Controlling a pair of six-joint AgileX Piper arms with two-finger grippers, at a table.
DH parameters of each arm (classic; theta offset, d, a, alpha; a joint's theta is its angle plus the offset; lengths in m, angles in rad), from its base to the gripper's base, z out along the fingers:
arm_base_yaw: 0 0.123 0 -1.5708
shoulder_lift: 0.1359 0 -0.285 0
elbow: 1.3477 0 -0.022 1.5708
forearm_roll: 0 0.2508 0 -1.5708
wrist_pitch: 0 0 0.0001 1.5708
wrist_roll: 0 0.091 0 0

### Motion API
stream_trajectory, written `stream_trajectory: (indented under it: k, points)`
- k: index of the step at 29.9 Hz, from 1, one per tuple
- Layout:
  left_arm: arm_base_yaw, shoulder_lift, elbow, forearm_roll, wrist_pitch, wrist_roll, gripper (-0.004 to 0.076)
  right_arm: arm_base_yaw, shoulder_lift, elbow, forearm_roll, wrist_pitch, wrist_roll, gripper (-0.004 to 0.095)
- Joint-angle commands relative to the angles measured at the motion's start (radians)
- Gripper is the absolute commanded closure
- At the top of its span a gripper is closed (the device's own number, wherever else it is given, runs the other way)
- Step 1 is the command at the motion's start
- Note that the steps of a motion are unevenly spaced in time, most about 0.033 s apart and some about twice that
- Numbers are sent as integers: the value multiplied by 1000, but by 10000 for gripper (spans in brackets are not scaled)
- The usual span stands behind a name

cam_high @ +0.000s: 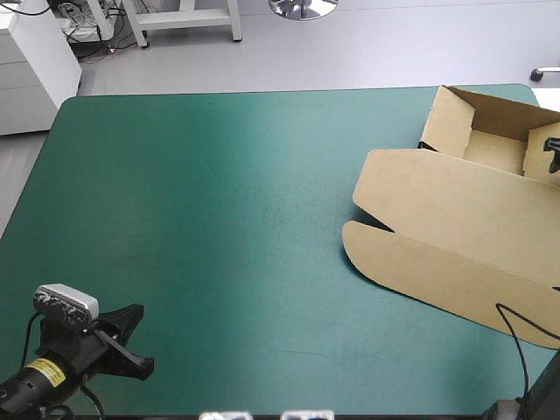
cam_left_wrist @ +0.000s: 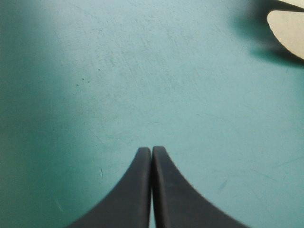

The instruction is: Fold the box

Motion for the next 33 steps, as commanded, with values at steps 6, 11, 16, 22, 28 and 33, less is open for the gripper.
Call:
stream_trajectory:
  k: [6,11,16,22,28,33]
  points:
    - [-1,8,-25,-19,-58,-3,734,1,-263,-22,205,16,26,172]
    - [-1,8,-25,-19,-58,-3,734,72,-399,-22,336,16,-74,694]
    - [-1,8,-25,-19,-58,-3,734,215,-500,-21,344,16,-100,907]
    - [-1,8,-25,-19,-39,-3,734,383,-608,123,311,14,-113,908]
    - [-1,8,-25,-19,-21,-3,734,463,-829,480,287,-131,-165,908]
    - [-1,8,-25,-26,-2,-3,734,468,-1101,767,309,-262,-256,908]
